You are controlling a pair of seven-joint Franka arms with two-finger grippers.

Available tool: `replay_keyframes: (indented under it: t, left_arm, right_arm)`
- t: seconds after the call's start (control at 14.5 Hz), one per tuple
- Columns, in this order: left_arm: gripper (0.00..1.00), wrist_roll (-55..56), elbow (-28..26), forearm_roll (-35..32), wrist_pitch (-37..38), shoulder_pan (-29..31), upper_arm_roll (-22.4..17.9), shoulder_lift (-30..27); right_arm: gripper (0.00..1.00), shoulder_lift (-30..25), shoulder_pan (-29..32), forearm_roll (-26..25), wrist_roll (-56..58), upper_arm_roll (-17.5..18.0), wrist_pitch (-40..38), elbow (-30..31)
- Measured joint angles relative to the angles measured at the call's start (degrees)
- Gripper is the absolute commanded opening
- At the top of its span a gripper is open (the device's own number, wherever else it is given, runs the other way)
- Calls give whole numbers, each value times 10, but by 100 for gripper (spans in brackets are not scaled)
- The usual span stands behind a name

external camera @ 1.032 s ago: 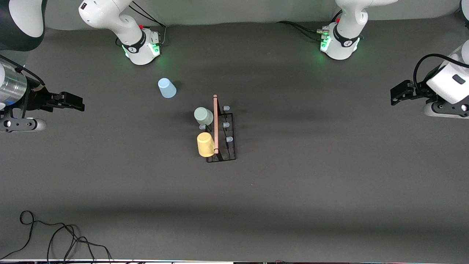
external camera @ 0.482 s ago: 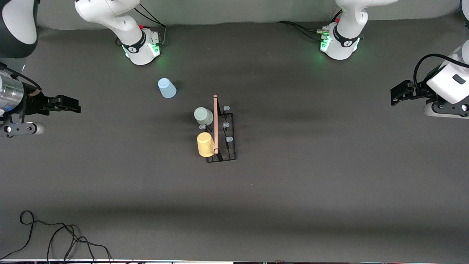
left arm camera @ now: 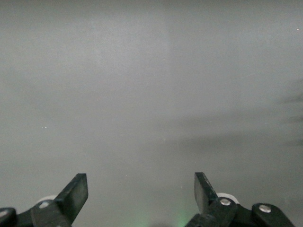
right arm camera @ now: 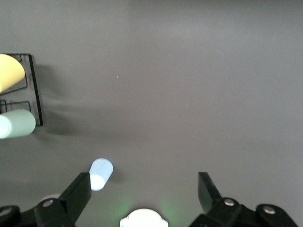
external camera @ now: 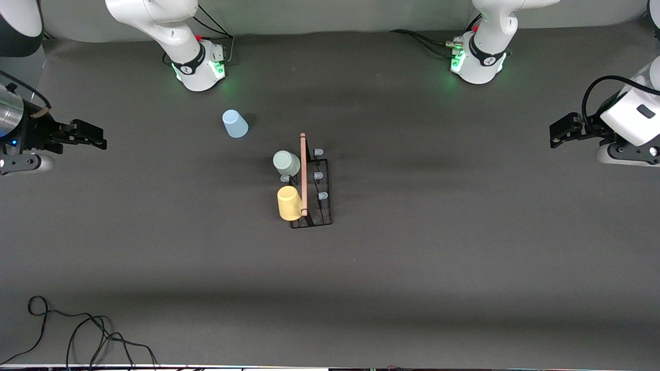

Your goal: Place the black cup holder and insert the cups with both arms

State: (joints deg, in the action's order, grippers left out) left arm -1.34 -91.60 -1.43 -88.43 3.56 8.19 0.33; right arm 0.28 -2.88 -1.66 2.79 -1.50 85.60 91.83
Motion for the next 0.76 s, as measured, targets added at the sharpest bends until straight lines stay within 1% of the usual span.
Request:
replay_keyframes:
  t: [0.14, 0.28, 0.76]
  left_arm:
    - [100, 0, 0, 0, 0, 0, 0, 0]
    - [100, 0, 0, 0, 0, 0, 0, 0]
    - [100, 0, 0, 0, 0, 0, 0, 0]
  right_arm:
    - [100, -29, 0, 0, 0, 2, 36, 47]
    - [100, -43, 0, -1, 0, 3, 45, 66]
    - [100, -46, 0, -1, 0, 3, 48, 72]
